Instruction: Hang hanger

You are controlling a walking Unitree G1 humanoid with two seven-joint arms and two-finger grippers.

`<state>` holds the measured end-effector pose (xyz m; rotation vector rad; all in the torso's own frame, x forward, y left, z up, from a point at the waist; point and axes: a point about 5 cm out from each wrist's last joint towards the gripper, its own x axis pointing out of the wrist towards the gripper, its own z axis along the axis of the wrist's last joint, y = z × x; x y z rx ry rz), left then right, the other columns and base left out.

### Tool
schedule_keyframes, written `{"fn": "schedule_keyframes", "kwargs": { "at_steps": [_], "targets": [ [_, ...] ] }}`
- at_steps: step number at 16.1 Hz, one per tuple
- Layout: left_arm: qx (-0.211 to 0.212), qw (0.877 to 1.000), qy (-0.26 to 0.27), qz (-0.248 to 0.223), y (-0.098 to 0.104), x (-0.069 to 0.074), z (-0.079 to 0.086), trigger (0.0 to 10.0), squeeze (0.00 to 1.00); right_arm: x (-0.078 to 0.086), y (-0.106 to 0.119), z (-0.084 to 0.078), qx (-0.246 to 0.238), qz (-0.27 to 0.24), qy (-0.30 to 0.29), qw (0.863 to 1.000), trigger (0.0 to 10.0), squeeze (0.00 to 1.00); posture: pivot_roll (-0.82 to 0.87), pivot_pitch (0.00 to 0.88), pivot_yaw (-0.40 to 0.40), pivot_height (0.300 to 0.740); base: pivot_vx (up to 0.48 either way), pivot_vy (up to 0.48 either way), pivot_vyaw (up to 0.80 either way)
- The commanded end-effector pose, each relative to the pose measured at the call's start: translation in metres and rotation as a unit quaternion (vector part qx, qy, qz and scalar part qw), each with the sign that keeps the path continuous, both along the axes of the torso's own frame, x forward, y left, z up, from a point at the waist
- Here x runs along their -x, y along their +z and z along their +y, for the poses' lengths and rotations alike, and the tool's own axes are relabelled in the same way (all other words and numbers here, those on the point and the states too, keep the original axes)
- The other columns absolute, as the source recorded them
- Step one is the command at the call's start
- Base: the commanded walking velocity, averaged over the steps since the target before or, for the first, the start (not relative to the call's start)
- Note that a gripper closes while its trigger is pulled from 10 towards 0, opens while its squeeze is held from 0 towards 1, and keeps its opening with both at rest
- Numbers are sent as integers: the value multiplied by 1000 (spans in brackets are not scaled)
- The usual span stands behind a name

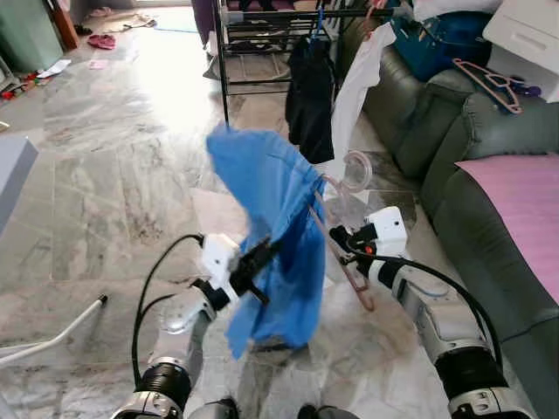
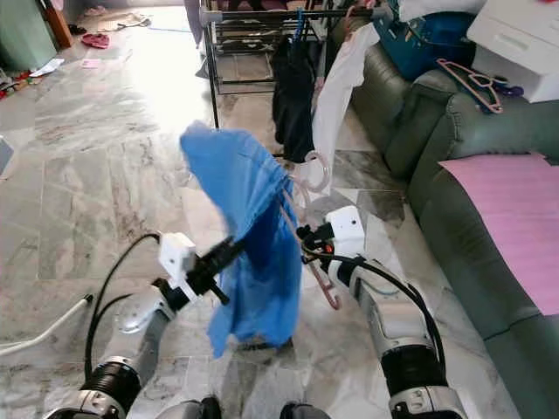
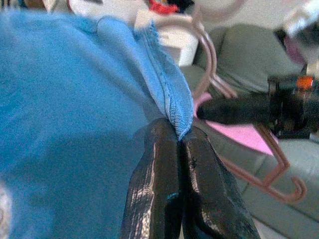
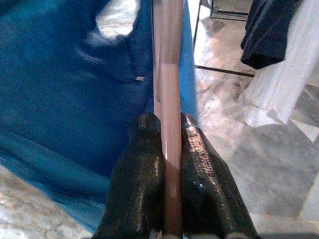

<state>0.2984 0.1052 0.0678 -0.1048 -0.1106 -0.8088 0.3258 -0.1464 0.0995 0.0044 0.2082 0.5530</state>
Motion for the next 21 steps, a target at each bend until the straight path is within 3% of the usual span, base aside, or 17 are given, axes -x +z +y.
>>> {"fn": "schedule_keyframes", "kwargs": {
  "at_steps": [1, 2, 7, 13, 14, 15, 16, 17, 20, 21],
  "targets": [
    [-17, 1000, 11, -4, 1, -2, 2, 4627, 0, -2, 9, 4, -12, -17, 13, 1000, 10000, 0, -212, 121, -21, 740, 0, 0, 0],
    [-17, 1000, 20, -1, 2, -6, 2, 10000, 0, 2, 8, 11, -15, -14, 37, 999, 10000, 0, -214, 120, -22, 740, 0, 0, 0],
    [-16, 996, 75, -41, 26, -26, 11, 10000, 0, 21, -18, 13, 37, 37, 86, 995, 10000, 0, -225, 117, -16, 740, 0, 0, 0],
    [-18, 998, 51, -39, 21, -21, 8, 10000, 0, 11, -10, 4, 39, 9, 39, 998, 10000, 0, -230, 115, -15, 740, 0, 0, 0],
    [-18, 998, 48, -37, 19, -19, 8, 3961, 0, 9, -8, 2, 40, 4, 29, 999, 10000, 0, -230, 115, -15, 740, 0, 0, 0],
    [-16, 998, 41, -35, 17, -17, 8, 745, 0, 7, -6, 0, 39, 0, 20, 999, 10000, 0, -228, 115, -17, 740, 0, 0, 0],
    [-16, 998, 41, -35, 17, -17, 8, 745, 0, 7, -6, 0, 39, 0, 20, 999, 10000, 0, -228, 115, -17, 740, 0, 0, 0],
    [-15, 999, 38, -25, 11, -13, 11, 0, 0, 5, -1, -3, 30, -8, 13, 999, 10000, 0, -223, 112, -19, 740, 0, 0, 0],
    [-28, 999, 43, -11, 3, -10, 16, 0, 0, 4, 2, -3, 26, -15, 11, 1000, 10000, 0, -223, 112, -19, 740, 0, 0, 0],
    [-46, 998, 50, 0, -2, -10, 17, 10000, 0, 4, 2, -2, 25, -17, 11, 999, 10000, 0, -226, 114, -20, 740, 0, 0, 0]
  ]
}}
